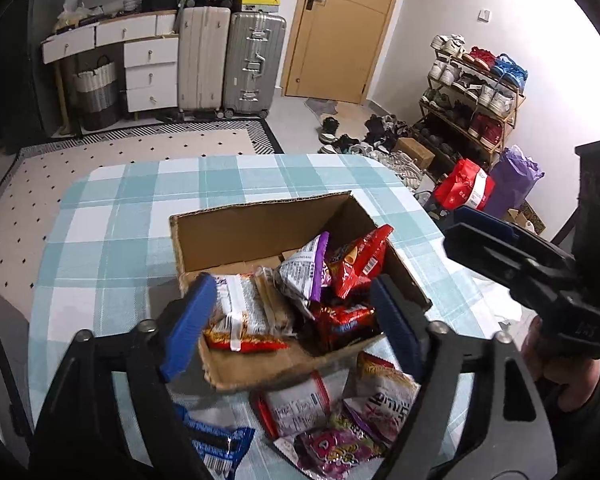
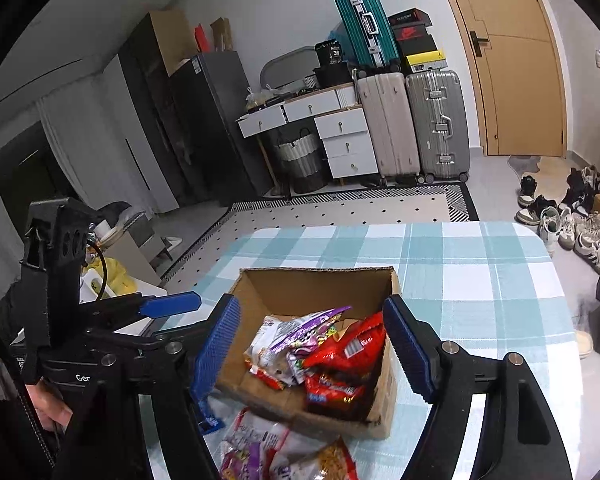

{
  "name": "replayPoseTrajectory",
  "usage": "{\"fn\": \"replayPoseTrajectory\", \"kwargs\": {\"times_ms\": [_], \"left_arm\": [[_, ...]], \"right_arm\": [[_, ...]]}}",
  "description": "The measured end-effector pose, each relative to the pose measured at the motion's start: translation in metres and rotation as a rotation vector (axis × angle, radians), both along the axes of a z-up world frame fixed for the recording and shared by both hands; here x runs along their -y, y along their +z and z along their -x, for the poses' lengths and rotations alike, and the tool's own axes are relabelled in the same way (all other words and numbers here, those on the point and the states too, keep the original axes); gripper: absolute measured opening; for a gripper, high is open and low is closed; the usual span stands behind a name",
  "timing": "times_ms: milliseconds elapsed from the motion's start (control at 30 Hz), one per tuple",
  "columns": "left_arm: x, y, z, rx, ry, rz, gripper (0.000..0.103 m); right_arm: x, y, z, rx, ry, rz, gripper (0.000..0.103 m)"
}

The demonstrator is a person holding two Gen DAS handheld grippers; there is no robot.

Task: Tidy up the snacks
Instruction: 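Withdraw both tools from the box back over the remaining snacks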

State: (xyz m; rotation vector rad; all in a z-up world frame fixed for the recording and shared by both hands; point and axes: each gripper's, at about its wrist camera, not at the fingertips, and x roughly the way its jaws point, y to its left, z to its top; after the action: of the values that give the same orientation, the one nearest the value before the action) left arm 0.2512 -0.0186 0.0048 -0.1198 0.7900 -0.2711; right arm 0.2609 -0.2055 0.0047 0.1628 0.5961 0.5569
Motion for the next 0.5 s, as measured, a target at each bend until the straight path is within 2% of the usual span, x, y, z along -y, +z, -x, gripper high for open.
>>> {"fn": "replayPoseTrajectory", "kwargs": {"times_ms": [267, 333, 500], "left_arm": [[0.001, 0.012, 0.036, 0.017, 0.012, 0.002, 0.082], [0.001, 0.014, 0.045, 0.017, 0.009, 0.008, 0.082], [0.003, 0.019, 0.071, 0.033, 0.009, 0.007, 0.086]], "right_arm": [[-0.001, 0.01, 0.037, 0.028, -0.002, 0.03, 0.08], [0.0, 0.012, 0.049, 0.038, -0.004, 0.031, 0.085], [0.003, 0.013, 0.071, 0.048, -0.006, 0.03, 0.087]]}}
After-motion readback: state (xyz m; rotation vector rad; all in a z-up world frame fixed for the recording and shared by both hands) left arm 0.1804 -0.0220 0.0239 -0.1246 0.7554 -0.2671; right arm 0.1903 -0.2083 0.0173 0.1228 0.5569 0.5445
